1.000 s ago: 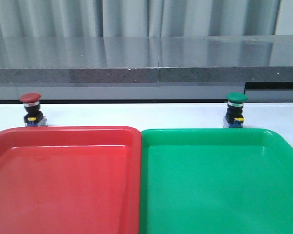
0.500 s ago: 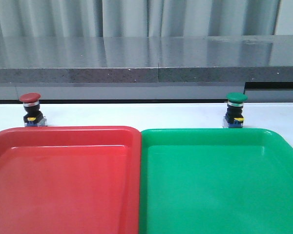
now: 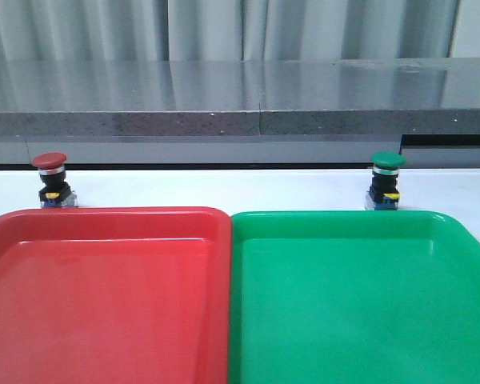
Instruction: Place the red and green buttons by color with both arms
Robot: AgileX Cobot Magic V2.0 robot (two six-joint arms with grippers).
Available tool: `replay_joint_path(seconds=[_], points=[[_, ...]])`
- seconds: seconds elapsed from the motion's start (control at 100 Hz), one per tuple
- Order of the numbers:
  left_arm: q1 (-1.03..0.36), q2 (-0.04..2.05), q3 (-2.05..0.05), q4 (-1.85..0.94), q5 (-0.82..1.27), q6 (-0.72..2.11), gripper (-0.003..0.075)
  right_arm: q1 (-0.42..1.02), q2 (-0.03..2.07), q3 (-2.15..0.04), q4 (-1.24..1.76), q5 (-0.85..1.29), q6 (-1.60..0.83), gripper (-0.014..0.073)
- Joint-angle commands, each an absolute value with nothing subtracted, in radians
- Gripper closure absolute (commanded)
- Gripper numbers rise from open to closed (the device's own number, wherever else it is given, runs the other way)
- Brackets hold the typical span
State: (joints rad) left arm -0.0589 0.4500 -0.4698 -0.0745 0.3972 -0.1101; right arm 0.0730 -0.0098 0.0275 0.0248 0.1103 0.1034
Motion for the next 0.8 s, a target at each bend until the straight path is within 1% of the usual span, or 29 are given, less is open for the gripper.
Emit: replay_joint_path(seconds=[0.0,0.19,0.38,0.43,0.48,0.52,0.57,0.6,0.62,0.65,0.66,0.67,0.69,0.7,0.74,0.79], points=[[-0.057,0.568,-0.597,-0.089,0.407,-0.118,0.0739,0.076,-0.027,0.013,0.014,0.038,0.100,0.0694],[-0.057,0.767,-0.749,-0.087,0.499,-0.114,0.0739,0.076,-0.027,0.013,0.014,0.038,0.100,0.0694],[-0.057,0.901,-0.802,-0.085,0.530,-0.114,0.0738,0.076,-0.027,0.013,0.014,0.038,0.100,0.0694],[-0.059,0.925,-0.809,-0.085,0.546,-0.114,0.0734,0.076,-0.027,0.013,0.014,0.038,0.100,0.0694],[-0.059,0.943,-0.817,-0.085,0.565,-0.114,0.0708,0.076,-0.027,0.013,0.014,0.038,0.100,0.0694],[-0.059,0.953,-0.819,-0.085,0.575,-0.114,0.0661,0.076,-0.027,0.013,0.014,0.038,0.100,0.0694],[-0.059,0.957,-0.819,-0.085,0.581,-0.109,0.0580,0.076,-0.027,0.013,0.014,0.038,0.100,0.0694],[-0.059,0.959,-0.819,-0.085,0.586,-0.105,0.0505,0.076,-0.027,0.013,0.014,0.038,0.100,0.0694],[-0.059,0.959,-0.819,-0.085,0.588,-0.102,0.0472,0.076,-0.027,0.013,0.014,0.038,0.100,0.0694],[-0.059,0.959,-0.819,-0.085,0.590,-0.090,0.0382,0.076,-0.027,0.013,0.014,0.038,0.100,0.0694],[-0.059,0.959,-0.819,-0.085,0.590,-0.086,0.0363,0.076,-0.027,0.013,0.014,0.038,0.100,0.0694],[-0.059,0.959,-0.819,-0.085,0.590,-0.081,0.0326,0.076,-0.027,0.013,0.014,0.038,0.100,0.0694],[-0.059,0.959,-0.819,-0.085,0.592,-0.075,0.0288,0.076,-0.027,0.013,0.014,0.038,0.100,0.0694],[-0.059,0.959,-0.819,-0.085,0.594,-0.072,0.0251,0.076,-0.027,0.013,0.014,0.038,0.100,0.0694],[-0.059,0.959,-0.819,-0.085,0.599,-0.063,0.0151,0.076,-0.027,0.013,0.014,0.038,0.100,0.0694],[-0.059,0.959,-0.819,-0.085,0.599,-0.063,0.0069,0.076,-0.027,0.013,0.014,0.038,0.100,0.0694]])
